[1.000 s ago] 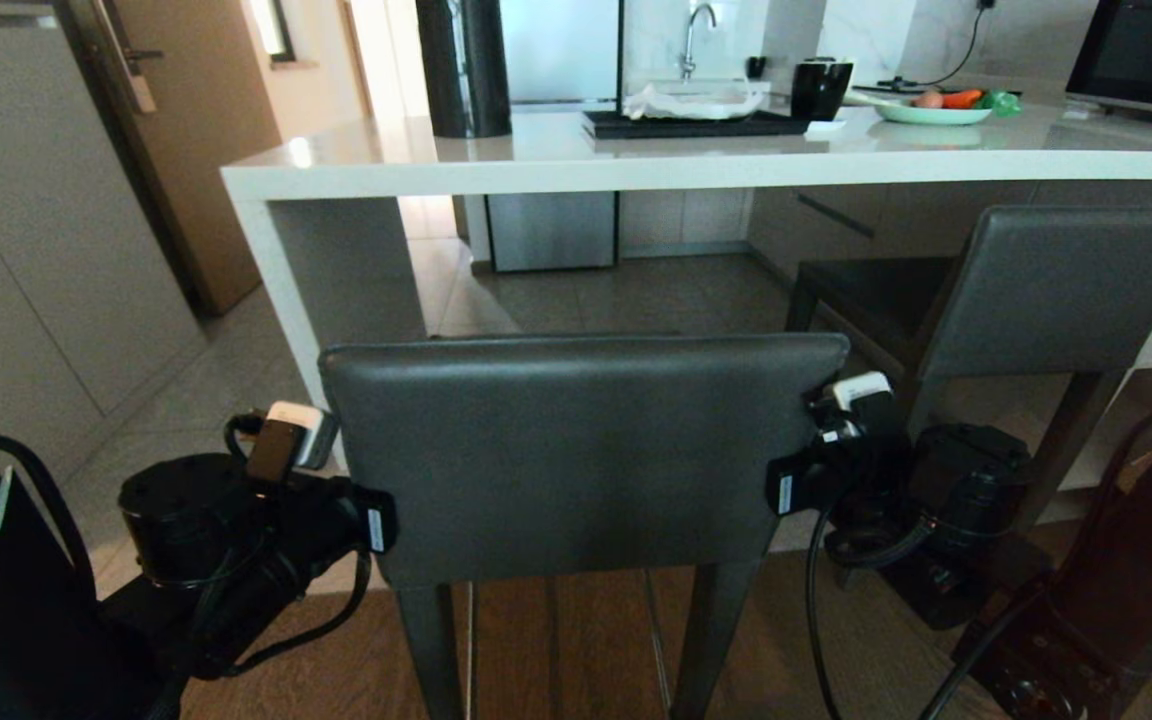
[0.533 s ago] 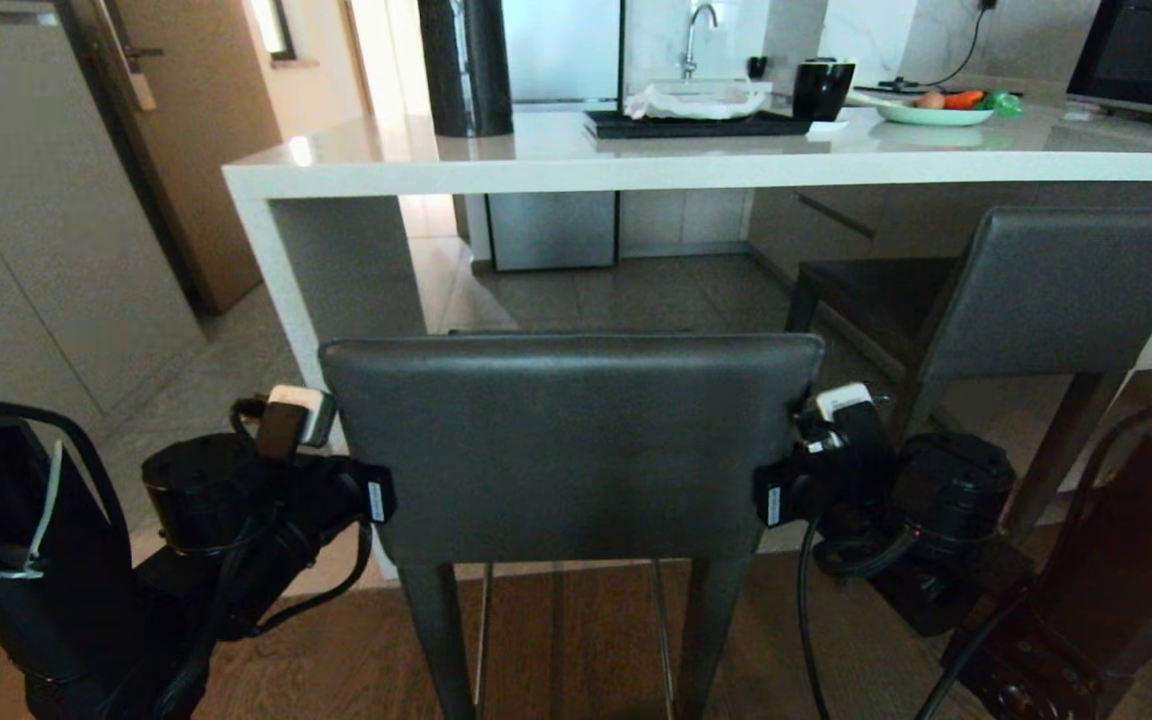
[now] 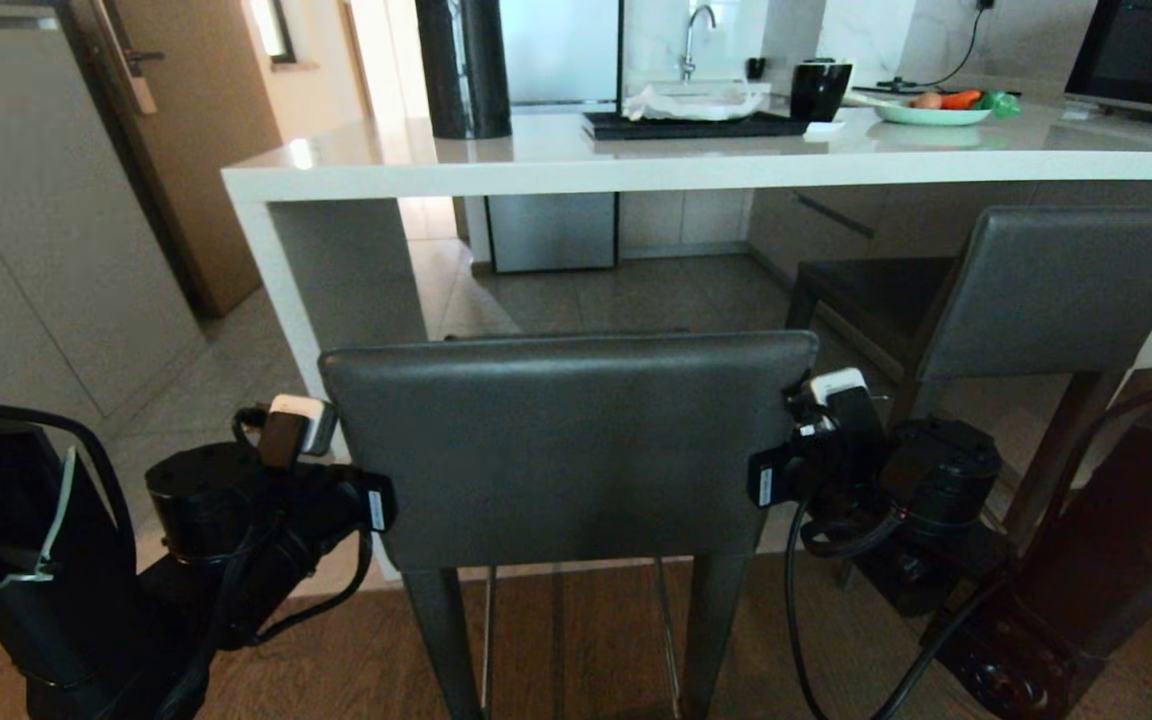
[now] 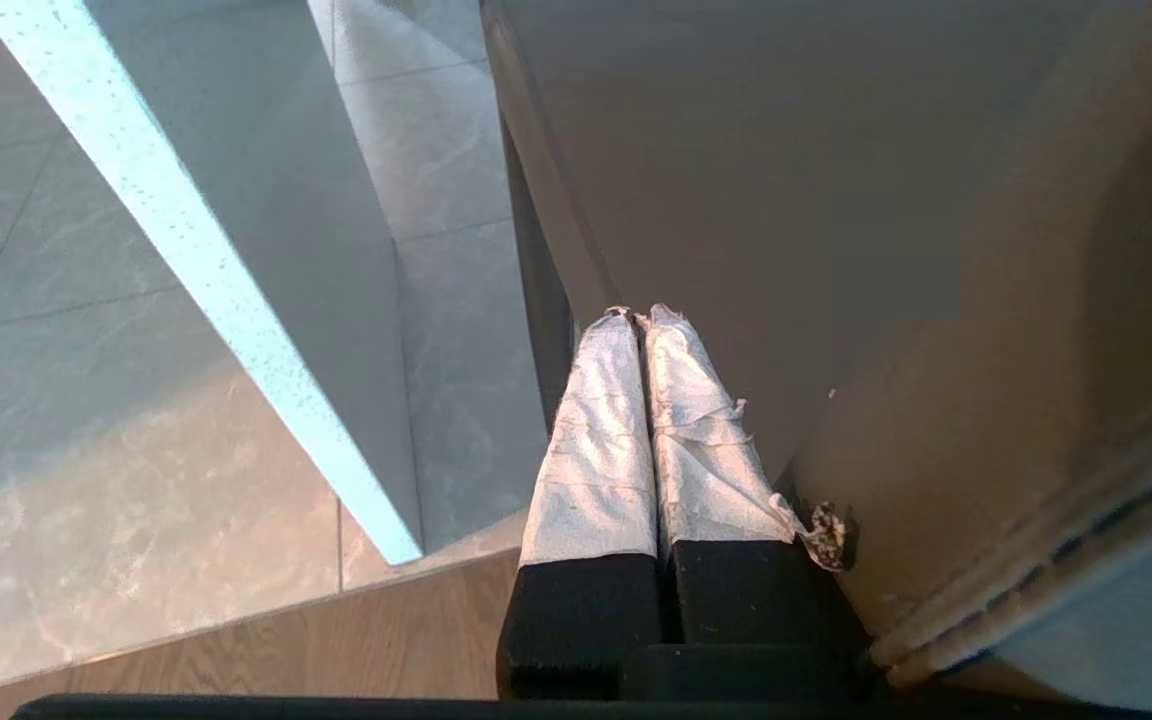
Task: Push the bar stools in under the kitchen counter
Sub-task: Push the gray chair back under the dining table
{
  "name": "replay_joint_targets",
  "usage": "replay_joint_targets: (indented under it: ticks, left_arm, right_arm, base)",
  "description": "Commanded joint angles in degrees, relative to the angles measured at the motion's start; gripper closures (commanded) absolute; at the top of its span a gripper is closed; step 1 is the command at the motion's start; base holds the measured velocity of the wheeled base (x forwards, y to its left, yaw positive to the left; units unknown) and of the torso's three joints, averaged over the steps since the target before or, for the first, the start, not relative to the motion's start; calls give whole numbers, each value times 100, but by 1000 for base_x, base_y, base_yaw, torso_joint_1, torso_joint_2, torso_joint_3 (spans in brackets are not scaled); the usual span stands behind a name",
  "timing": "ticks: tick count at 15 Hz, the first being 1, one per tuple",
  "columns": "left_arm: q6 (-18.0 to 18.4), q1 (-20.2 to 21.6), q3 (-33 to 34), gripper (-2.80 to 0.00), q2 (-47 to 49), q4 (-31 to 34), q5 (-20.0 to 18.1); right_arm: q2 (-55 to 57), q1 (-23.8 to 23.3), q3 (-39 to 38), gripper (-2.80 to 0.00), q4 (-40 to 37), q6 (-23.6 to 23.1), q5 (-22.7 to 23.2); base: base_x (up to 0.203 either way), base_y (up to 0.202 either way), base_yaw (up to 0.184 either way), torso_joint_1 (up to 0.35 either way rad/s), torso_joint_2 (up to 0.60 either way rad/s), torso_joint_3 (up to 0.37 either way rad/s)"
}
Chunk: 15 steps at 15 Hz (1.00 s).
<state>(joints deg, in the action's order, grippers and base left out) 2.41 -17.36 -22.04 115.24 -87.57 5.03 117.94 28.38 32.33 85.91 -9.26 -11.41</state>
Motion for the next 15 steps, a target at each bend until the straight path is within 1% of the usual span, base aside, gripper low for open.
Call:
replay_joint_targets:
  ticks: [1, 4, 15]
  left_arm:
    - [5, -13, -29, 0, 35, -10, 6]
    - [5, -31, 15, 0, 104, -10, 24]
    - [22, -22, 7, 0, 87, -10, 24]
  right_arm:
    - [1, 10, -7, 0, 58, -5, -2]
    - [7, 10, 11, 0, 58, -14, 7]
    - [-8, 10, 28, 0, 58, -41, 7]
  base:
    - [0, 0, 0, 0, 0, 0]
    - [26, 0, -2, -4, -1, 2]
    - [186, 0, 2, 2, 2, 4]
